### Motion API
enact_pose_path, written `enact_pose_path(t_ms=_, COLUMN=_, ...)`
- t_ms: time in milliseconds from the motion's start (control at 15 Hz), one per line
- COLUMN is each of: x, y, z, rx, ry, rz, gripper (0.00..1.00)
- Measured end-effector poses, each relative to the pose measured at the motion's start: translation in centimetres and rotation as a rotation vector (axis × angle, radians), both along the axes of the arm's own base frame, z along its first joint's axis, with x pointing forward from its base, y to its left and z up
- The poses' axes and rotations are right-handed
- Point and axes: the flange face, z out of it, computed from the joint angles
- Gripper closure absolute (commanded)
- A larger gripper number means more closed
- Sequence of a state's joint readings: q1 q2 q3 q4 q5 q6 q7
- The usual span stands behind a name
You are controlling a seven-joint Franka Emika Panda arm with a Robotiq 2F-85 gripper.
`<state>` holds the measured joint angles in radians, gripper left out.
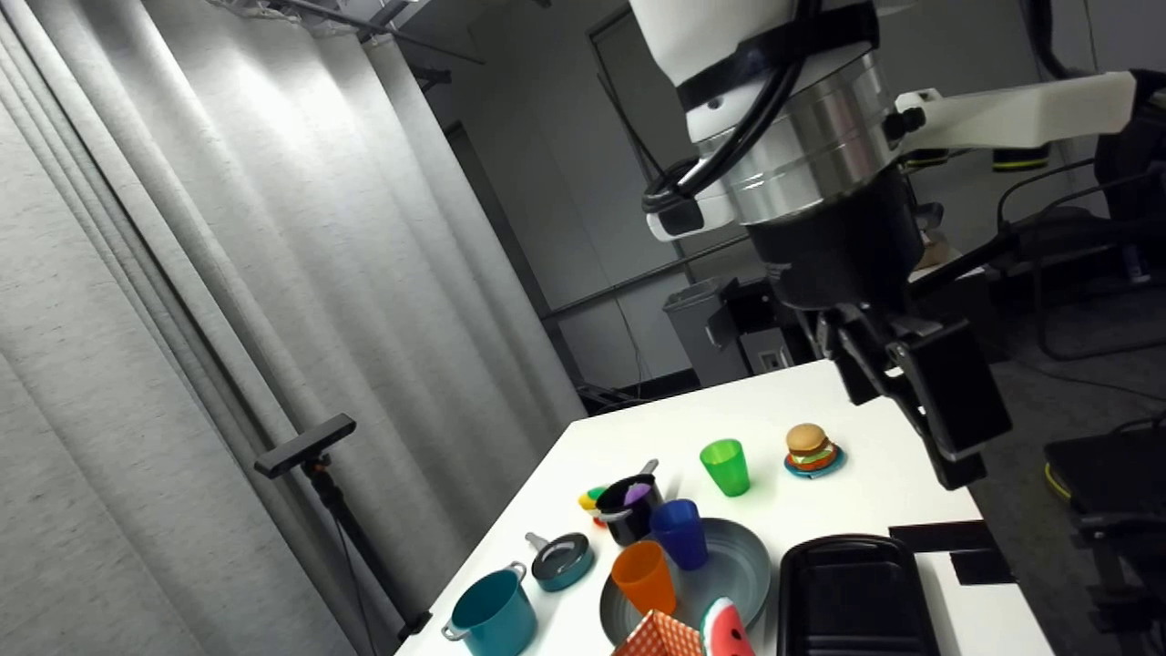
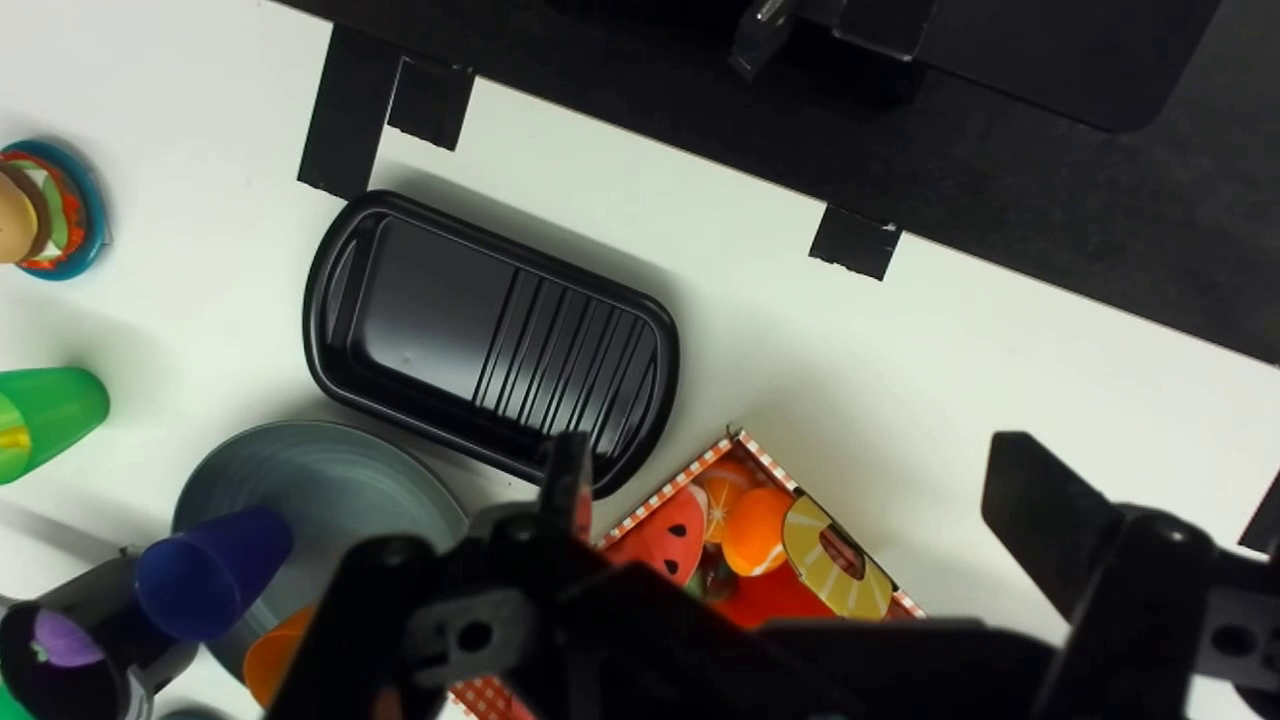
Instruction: Remove the orange from the basket and place it inside the orange cup
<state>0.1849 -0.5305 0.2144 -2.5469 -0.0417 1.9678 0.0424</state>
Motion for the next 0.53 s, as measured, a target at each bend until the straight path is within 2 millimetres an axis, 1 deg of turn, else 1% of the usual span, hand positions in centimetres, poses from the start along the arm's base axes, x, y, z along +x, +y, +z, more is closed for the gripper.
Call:
enact_pose_path(t_ms=267, x=0.2, y=0.0, z=-0.5, rx=-0.007, ry=0.007, rz=0.004, gripper=0.00)
enact_pose_path(t_ms=533, x=1.9, y=-0.3, z=-2.5, rx=-0.016, ry=0.001, rz=0.017, gripper=0.00)
